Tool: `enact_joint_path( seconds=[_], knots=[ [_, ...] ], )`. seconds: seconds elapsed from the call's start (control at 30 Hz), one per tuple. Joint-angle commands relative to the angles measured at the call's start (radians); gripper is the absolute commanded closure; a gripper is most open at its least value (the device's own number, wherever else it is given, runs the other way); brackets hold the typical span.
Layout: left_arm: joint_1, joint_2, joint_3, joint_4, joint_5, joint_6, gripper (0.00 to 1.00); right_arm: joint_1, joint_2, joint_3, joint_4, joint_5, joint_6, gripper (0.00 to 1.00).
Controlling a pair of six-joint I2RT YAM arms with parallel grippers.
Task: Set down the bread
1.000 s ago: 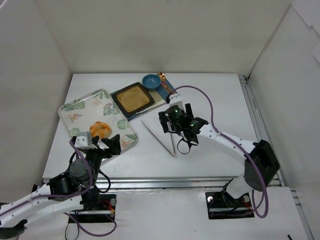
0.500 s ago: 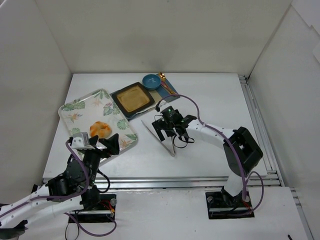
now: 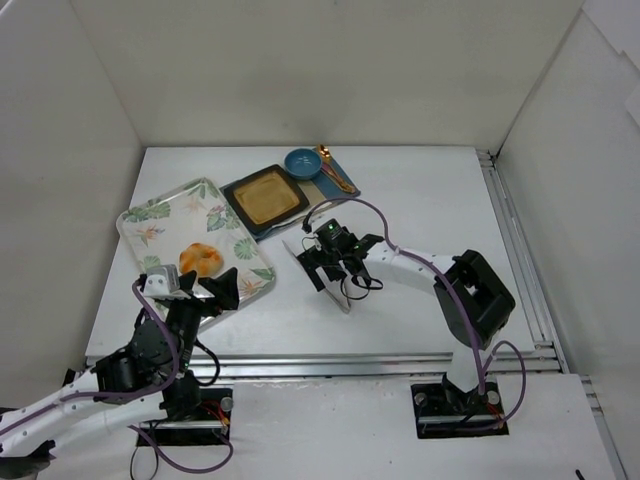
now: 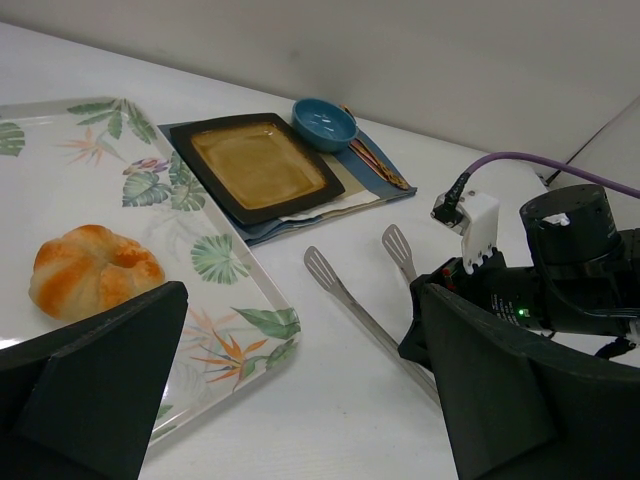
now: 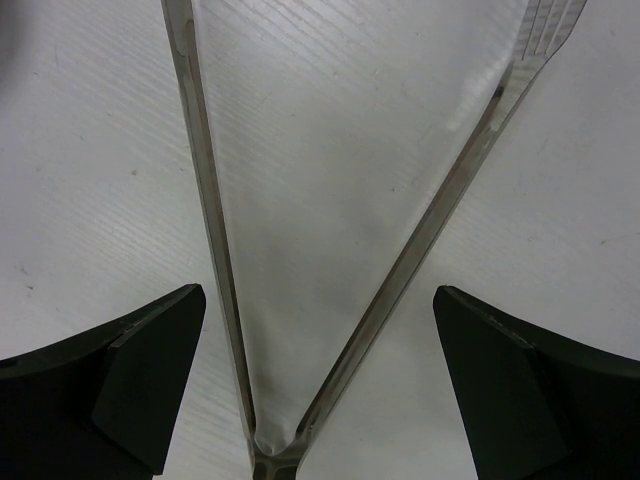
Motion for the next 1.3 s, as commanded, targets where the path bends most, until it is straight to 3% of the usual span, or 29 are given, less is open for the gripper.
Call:
enact_joint_path(
  seconds=[0.0,1.27],
  knots=[
    [-0.007,0.013,0.021,0.058,0.008,0.01,0.01,0.006,-0.002,0.038,0.045,0.012,-0.007,0.02],
    [-0.007,-0.03,0.01,0.044,-0.016,0.002,0.01,-0.029,0.106,0.058,0.051,-0.063,0.025,0.03]
  ],
)
